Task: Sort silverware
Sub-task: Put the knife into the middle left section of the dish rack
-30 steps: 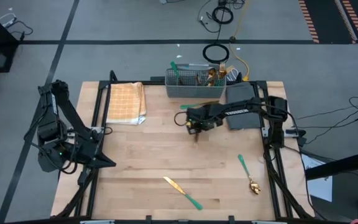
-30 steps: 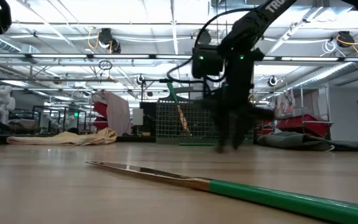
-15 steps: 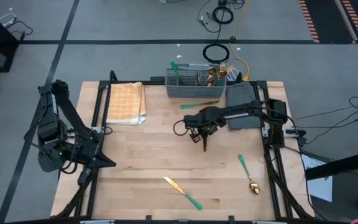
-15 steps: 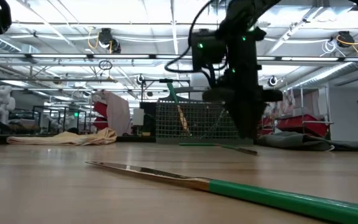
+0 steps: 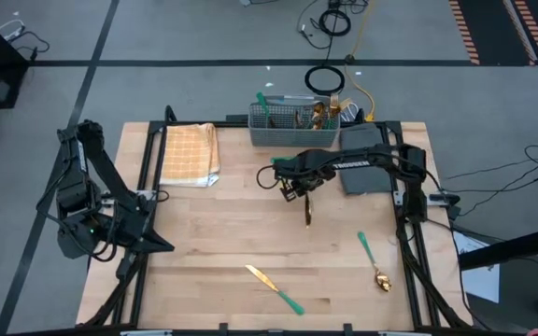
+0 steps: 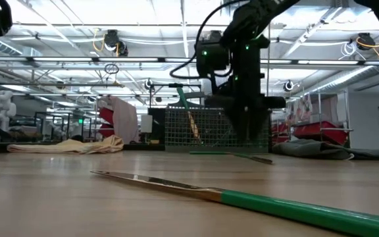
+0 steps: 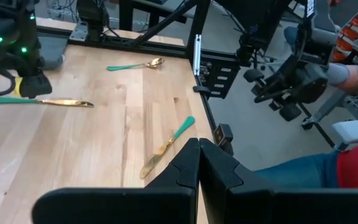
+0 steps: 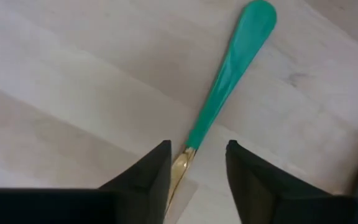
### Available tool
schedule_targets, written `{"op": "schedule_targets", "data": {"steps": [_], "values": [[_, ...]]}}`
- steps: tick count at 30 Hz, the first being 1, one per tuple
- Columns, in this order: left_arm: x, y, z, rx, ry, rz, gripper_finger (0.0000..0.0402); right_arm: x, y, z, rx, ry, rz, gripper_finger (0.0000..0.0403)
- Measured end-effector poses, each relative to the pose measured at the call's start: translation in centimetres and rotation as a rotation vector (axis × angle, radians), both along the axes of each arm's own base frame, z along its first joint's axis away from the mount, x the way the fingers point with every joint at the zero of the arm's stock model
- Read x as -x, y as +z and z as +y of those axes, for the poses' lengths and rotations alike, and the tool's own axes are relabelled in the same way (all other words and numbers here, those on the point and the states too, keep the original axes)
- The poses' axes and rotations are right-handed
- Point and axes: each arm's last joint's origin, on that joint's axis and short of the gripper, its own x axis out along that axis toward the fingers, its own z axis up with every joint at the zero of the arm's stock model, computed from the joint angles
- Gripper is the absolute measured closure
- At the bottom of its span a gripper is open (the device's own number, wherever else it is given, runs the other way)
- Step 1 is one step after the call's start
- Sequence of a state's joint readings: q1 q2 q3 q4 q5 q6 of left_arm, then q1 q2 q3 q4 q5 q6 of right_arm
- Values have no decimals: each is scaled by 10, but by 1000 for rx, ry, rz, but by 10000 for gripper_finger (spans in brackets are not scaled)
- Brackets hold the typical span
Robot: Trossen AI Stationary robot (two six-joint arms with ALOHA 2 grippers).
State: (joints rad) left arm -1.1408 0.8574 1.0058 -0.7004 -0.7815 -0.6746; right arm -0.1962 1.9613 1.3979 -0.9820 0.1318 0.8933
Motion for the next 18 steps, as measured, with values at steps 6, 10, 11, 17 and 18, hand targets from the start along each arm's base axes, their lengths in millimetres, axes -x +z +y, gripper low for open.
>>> {"op": "schedule_targets", "data": {"steps": [6, 10, 11, 17, 18], "values": [[0, 0, 0, -3, -9, 7, 391, -5, -23, -3, -40, -16, 41, 220], [1, -2, 1, -21, -10, 16, 391, -7, -39, -3, -105, -42, 81, 226], [1, -2, 1, -21, -10, 16, 391, -7, -44, -4, -123, -46, 93, 234], [1, -2, 1, -25, -10, 18, 391, -11, -58, -6, -186, 48, 103, 334], [1, -2, 1, -28, -10, 19, 391, -11, -58, -6, -183, 64, 101, 358]]}}
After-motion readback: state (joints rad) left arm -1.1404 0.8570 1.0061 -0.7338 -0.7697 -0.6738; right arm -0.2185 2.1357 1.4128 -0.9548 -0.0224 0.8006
